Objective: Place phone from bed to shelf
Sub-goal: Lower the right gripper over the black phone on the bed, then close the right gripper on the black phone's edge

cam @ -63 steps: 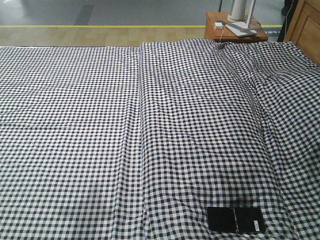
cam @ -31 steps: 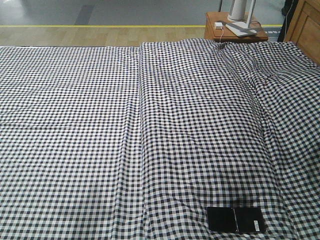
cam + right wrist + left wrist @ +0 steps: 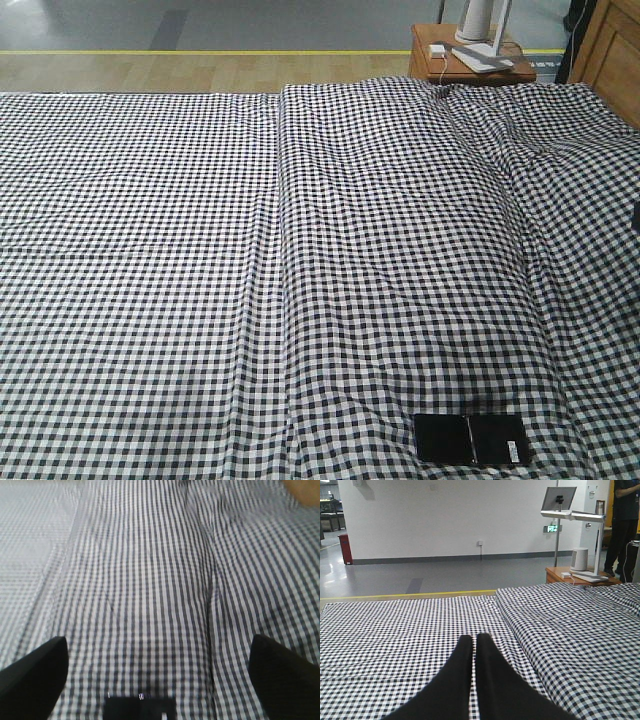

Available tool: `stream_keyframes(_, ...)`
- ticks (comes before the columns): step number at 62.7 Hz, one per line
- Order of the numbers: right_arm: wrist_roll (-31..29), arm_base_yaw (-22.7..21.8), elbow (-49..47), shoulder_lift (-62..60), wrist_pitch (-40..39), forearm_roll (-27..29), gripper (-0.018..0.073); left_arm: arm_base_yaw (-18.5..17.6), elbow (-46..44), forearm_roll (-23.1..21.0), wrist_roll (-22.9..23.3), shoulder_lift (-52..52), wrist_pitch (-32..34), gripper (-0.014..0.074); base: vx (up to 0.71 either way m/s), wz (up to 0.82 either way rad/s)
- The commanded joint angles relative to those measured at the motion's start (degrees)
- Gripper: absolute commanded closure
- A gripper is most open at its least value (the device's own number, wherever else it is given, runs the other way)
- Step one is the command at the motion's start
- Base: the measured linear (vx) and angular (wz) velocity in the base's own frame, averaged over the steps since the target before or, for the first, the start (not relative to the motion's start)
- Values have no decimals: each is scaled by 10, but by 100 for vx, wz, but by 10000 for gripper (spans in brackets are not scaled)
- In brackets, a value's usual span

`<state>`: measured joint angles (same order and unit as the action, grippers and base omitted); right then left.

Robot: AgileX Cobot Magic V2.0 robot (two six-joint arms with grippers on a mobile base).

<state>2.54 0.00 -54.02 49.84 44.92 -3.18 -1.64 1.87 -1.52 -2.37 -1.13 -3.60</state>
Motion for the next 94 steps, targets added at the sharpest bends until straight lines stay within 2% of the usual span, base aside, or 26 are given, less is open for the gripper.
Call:
stream_keyframes(1,11,-3,-43,42,21,-31,-145,-3,-14,-6,5,-4,40,595,0,0)
stream_keyframes(13,15,-10,-69,115,60,-50,-141,-3,-14,-6,5,-4,40,595,0,0)
stream_keyframes(21,-5,-76,-86,148,81,-31,-137,-3,-14,-6,5,-4,40,595,0,0)
stream_keyframes(34,-136,-224,-93,215,66,90,-130,-3,-14,-6,5,-4,40,595,0,0)
stream_keyframes(48,-261,-305,-93,349,38,212,-121,-3,-14,-6,5,-4,40,595,0,0)
stream_keyframes(67,-451,-364,-93,549,37,393,-108,-3,-14,-6,5,-4,40,595,0,0)
stream_keyframes(82,-615,-363,-93,668,28,507,-97,-3,-14,-6,5,-4,40,595,0,0)
stream_keyframes(94,-712,-363,-93,766,43,562,-92,-3,-14,-6,5,-4,40,595,0,0)
